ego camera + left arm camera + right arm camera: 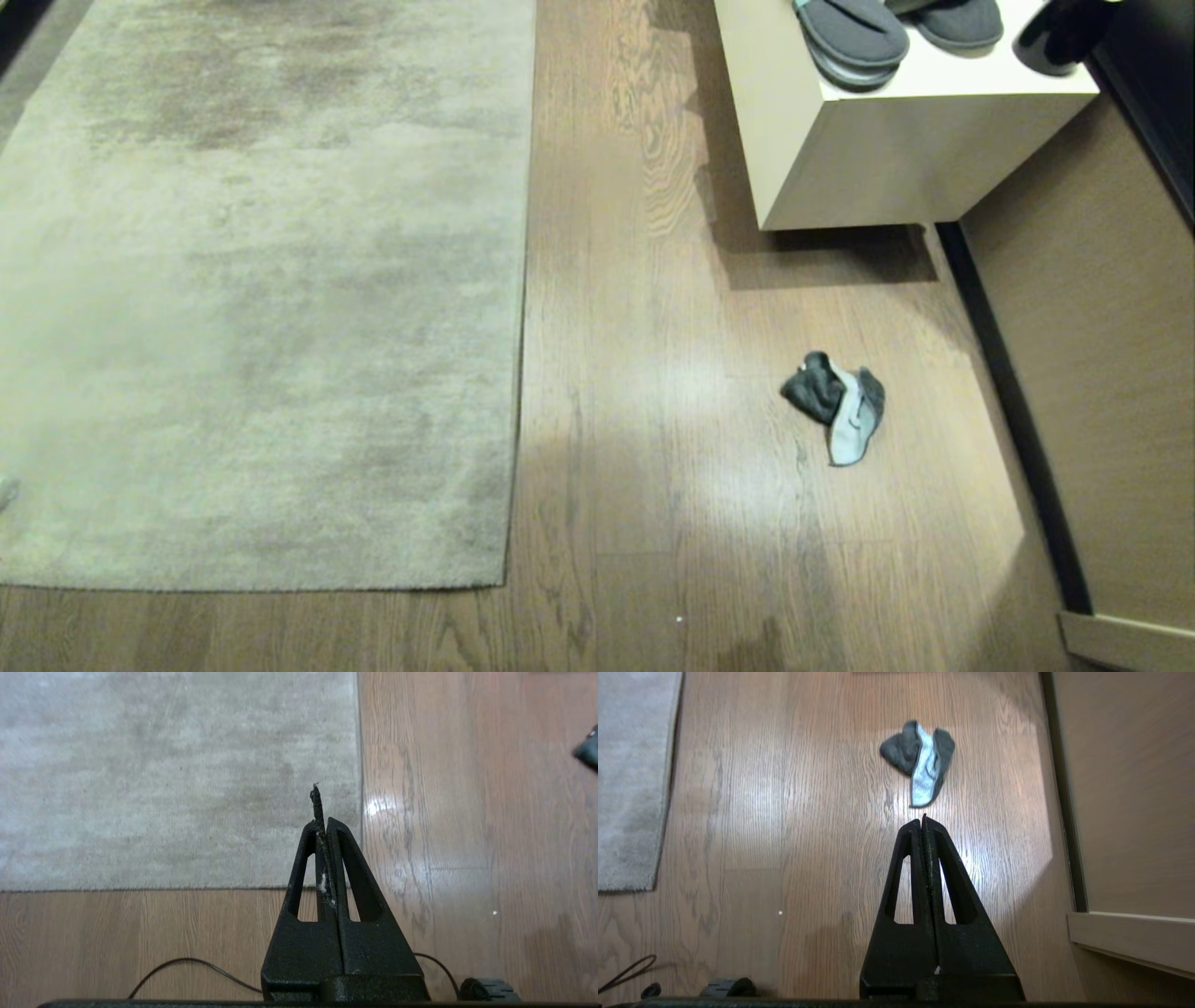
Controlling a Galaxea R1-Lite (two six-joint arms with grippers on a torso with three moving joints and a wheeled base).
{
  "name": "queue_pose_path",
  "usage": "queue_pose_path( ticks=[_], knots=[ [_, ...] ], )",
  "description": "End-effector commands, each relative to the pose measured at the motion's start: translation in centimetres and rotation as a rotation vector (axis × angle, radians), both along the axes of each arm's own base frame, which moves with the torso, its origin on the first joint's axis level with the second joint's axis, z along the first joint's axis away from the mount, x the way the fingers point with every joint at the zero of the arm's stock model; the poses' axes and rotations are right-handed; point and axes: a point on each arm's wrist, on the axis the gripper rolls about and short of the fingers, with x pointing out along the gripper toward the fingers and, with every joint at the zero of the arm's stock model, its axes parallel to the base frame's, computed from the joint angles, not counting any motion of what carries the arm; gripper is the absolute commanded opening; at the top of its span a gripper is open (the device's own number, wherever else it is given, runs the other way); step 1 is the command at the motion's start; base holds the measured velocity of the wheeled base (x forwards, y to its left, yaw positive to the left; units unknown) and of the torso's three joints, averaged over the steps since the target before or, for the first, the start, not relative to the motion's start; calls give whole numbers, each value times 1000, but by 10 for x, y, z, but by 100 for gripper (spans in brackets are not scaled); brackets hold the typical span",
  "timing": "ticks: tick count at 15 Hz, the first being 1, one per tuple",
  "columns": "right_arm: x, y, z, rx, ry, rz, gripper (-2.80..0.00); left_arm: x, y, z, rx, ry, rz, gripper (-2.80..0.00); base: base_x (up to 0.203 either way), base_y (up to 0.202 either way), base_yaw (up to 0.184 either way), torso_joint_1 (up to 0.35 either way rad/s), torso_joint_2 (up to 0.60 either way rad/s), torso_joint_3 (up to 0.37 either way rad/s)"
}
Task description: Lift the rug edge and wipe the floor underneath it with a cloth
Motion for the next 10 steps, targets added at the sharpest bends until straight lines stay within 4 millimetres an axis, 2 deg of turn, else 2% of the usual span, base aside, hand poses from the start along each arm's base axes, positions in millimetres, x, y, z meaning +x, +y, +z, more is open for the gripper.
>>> queue_pose_path(
  ticks=[1,10],
  knots=[
    [0,0,0,0,0,0,-280,0,0,0,-1,1,1,-280,0,0,0,-2,6,203],
    [0,0,0,0,1,-1,-280,0,0,0,-1,1,1,-280,0,0,0,2,2,201]
  ],
)
